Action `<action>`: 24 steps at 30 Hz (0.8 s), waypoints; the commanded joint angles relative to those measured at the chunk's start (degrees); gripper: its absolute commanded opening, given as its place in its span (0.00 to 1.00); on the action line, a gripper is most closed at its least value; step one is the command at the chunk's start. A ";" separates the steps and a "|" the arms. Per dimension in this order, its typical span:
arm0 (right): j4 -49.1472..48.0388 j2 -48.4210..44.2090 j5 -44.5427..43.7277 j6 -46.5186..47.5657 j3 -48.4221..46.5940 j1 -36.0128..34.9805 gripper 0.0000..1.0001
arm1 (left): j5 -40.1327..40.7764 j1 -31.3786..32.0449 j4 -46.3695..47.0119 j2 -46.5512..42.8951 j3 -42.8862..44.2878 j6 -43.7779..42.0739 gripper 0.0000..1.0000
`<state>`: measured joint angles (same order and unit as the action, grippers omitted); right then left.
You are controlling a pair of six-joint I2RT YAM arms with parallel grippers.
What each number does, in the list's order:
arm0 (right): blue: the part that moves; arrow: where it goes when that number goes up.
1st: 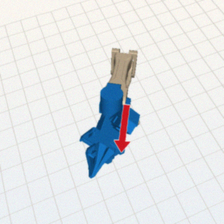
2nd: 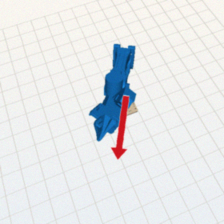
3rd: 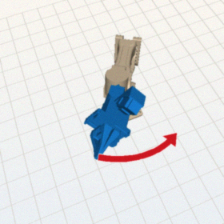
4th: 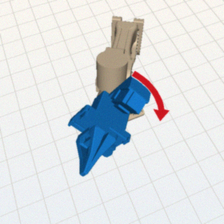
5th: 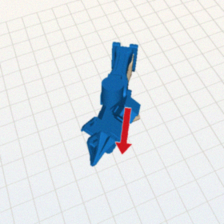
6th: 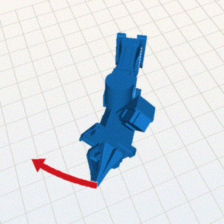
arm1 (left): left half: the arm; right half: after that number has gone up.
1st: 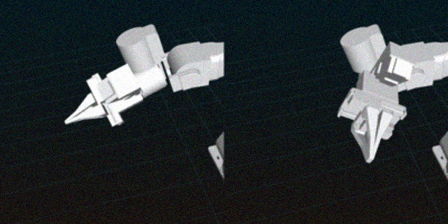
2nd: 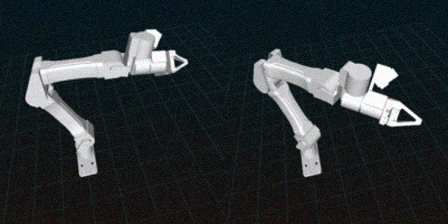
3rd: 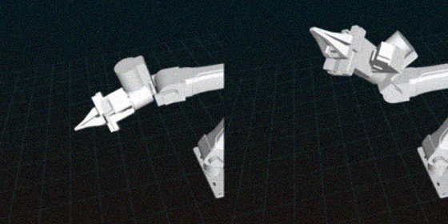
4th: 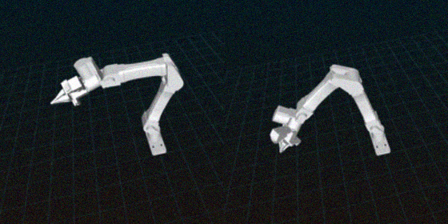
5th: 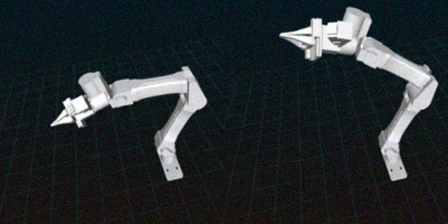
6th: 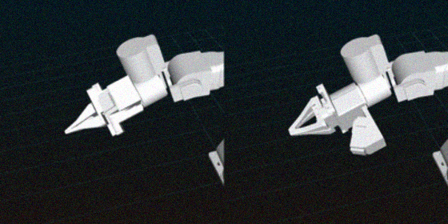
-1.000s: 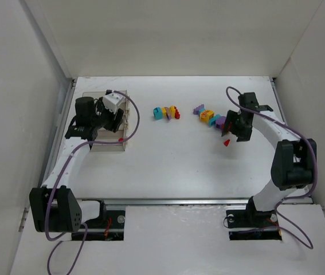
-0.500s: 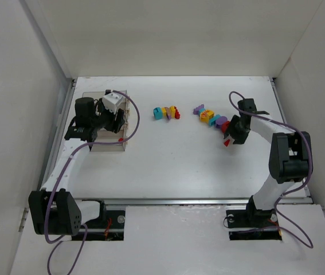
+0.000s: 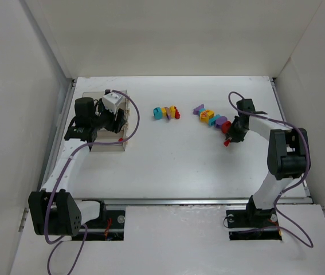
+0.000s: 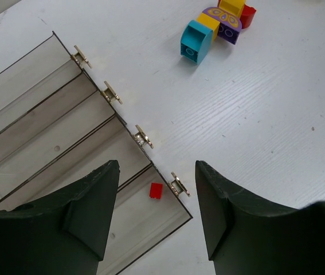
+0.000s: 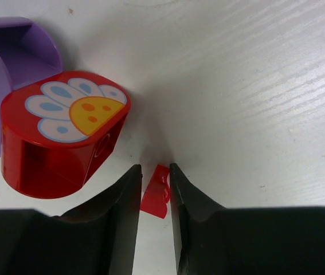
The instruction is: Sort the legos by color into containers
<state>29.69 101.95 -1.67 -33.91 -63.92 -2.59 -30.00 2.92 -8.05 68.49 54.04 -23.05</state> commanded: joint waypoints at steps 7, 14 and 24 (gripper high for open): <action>-1.57 0.70 0.71 -0.20 0.46 0.48 0.00 | -1.64 0.16 0.67 -1.78 0.36 0.90 0.53; 0.19 -7.36 5.44 2.18 2.22 -0.74 0.00 | -5.59 0.69 -0.38 -1.78 2.03 0.37 0.51; -18.51 -27.24 14.25 5.44 -7.24 -14.71 0.00 | -23.18 3.22 11.37 -2.31 4.14 6.16 0.75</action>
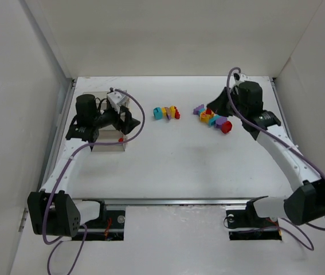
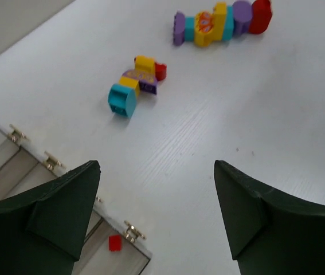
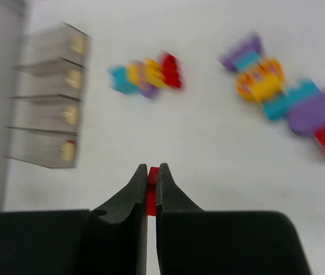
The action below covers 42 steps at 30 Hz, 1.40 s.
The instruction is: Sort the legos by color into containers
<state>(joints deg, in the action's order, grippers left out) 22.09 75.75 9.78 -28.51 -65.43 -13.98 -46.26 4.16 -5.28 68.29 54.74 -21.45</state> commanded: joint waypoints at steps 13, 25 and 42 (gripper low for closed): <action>-19.44 9.16 -8.72 -2.94 -29.58 -23.63 0.00 | -1.38 12.88 26.72 0.79 13.19 19.78 1.00; -22.53 9.68 -16.02 -8.58 -26.77 -27.15 0.00 | 6.89 15.17 28.73 4.66 16.80 30.50 0.97; -22.53 11.79 -14.62 -7.96 -25.71 -28.39 0.00 | 1.08 15.17 32.61 4.66 15.58 31.82 0.56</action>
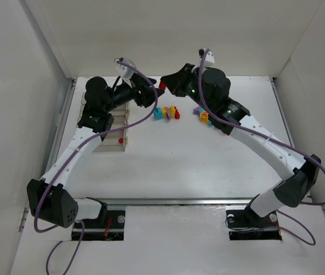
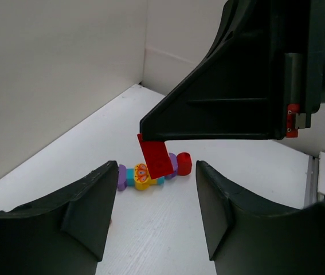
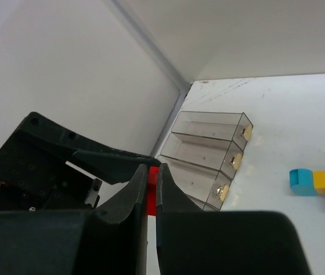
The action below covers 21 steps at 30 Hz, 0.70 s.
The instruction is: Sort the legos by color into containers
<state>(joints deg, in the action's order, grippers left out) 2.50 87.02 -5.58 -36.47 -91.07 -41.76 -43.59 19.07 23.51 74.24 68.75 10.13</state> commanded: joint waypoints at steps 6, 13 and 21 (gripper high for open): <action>-2.94 1.04 1.28 -0.01 -0.60 -0.61 0.00 | -1.05 0.27 3.83 -1.29 1.56 0.24 0.51; -2.94 2.10 2.33 -0.53 -1.66 -1.13 0.00 | 0.09 0.27 3.83 -1.29 -0.11 0.24 0.51; -2.94 1.48 0.49 -0.53 -1.66 -1.13 0.00 | -0.53 0.27 1.20 -1.29 -1.34 -0.37 0.52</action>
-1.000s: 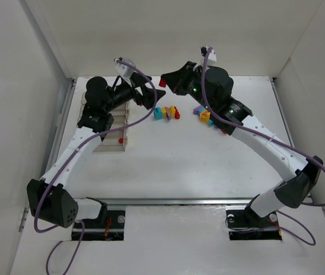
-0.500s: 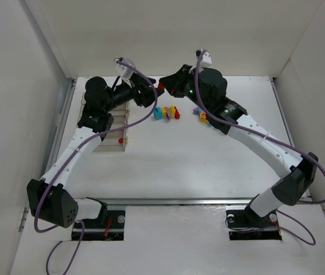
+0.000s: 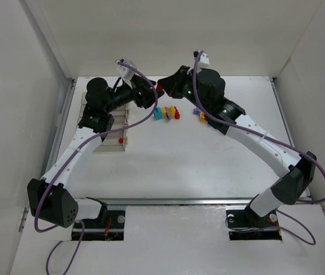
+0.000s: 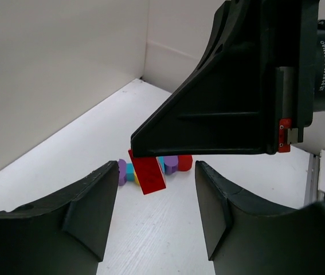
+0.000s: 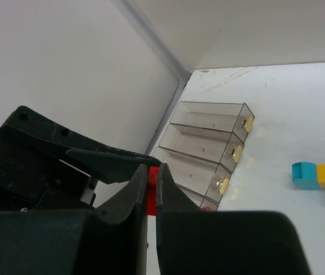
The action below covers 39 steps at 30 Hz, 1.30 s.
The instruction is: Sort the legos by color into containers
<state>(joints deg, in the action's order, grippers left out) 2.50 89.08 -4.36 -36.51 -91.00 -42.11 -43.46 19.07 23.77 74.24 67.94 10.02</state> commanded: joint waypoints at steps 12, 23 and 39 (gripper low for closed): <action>-2.94 -0.05 0.93 0.04 -2.25 -0.78 0.00 | 0.04 0.27 0.93 -1.82 -0.54 -0.88 0.30; -2.94 0.48 2.69 0.04 -2.25 -1.31 0.00 | 0.57 0.27 0.32 -2.34 -1.14 -1.41 0.00; -1.54 -2.76 -0.82 1.44 -0.05 0.88 0.93 | 3.38 -1.48 -10.82 -6.20 -6.41 -5.79 0.00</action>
<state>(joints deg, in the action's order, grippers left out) 2.44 89.62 -2.76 -35.42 -90.98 -42.52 -40.75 18.74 16.99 71.68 63.18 6.74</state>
